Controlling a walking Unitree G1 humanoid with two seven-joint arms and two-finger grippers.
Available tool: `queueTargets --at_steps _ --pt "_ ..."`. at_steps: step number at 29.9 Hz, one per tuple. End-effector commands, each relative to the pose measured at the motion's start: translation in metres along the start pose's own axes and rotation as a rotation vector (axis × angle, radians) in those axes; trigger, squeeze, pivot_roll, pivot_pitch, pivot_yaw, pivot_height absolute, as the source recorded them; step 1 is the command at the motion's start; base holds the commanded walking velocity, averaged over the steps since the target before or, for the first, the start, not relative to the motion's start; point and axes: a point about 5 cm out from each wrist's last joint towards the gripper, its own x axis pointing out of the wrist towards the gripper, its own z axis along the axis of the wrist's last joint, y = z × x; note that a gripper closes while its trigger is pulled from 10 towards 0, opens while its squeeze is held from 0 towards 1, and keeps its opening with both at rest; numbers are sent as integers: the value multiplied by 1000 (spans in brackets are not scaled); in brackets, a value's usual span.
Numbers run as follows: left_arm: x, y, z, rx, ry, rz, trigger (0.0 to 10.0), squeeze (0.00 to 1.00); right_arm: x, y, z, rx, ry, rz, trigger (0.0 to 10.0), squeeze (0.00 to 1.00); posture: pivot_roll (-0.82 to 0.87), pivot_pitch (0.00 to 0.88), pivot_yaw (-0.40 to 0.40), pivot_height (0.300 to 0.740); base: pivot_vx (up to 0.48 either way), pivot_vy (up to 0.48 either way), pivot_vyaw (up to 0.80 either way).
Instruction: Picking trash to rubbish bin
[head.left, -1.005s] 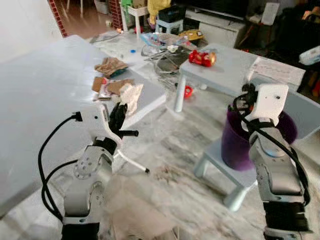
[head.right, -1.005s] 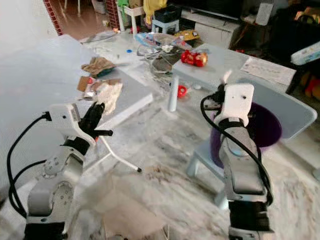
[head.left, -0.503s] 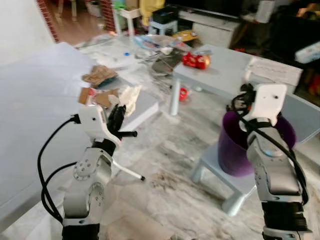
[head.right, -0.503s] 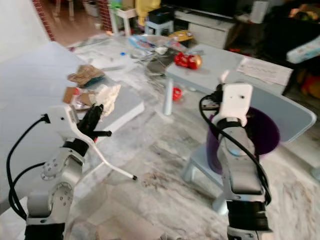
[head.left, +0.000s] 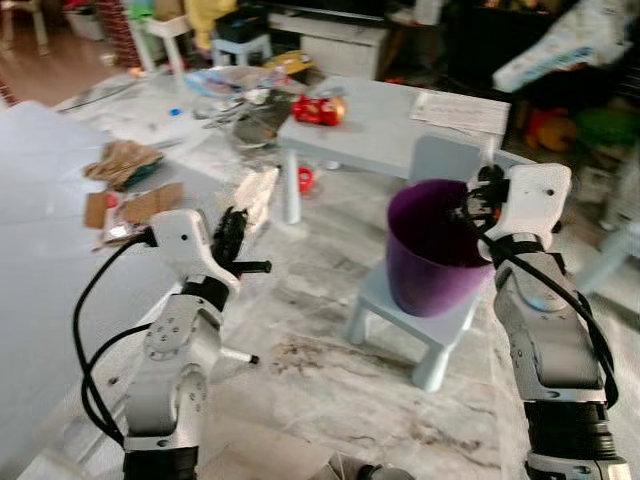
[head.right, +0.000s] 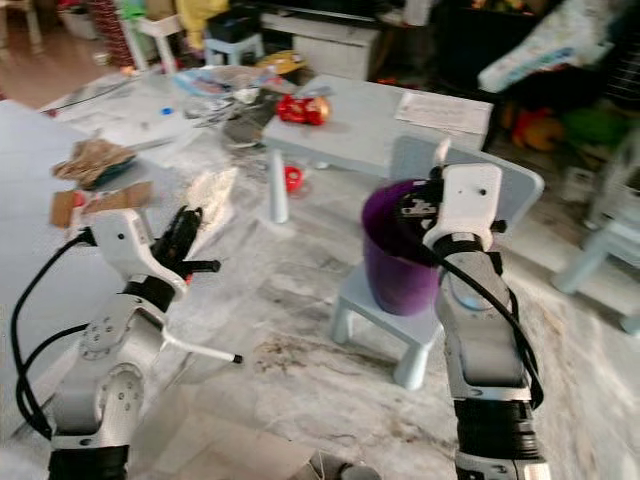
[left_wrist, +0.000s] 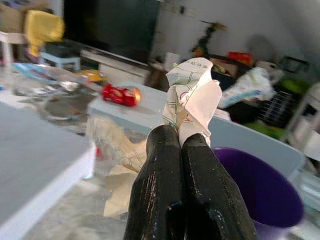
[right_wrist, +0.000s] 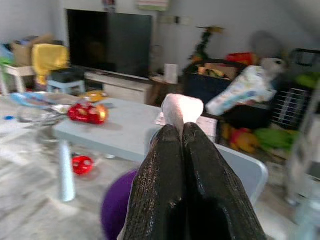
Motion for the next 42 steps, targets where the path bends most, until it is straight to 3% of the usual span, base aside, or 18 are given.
queueTargets --at_steps 1,9,27,36,42 --pt "0 3 2 10 1 11 10000 0 0 1 3 1 -8 1 10000 0 -72 106 18 740 0 0 -788" --pt "0 4 1 23 4 8 10000 0 0 2 3 0 -12 2 10000 0 -71 102 21 740 0 0 -788" --pt "0 2 0 41 15 -8 10000 0 -1 2 4 -1 -17 3 10000 0 -71 103 27 740 438 0 0" --pt "-1 1 -2 36 26 -4 10000 0 0 2 2 2 -7 2 10000 0 -71 107 24 740 454 0 -790" --pt "-1 1 -4 9 35 12 10000 0 0 3 3 0 -10 2 10000 0 -71 107 23 740 84 0 -746"
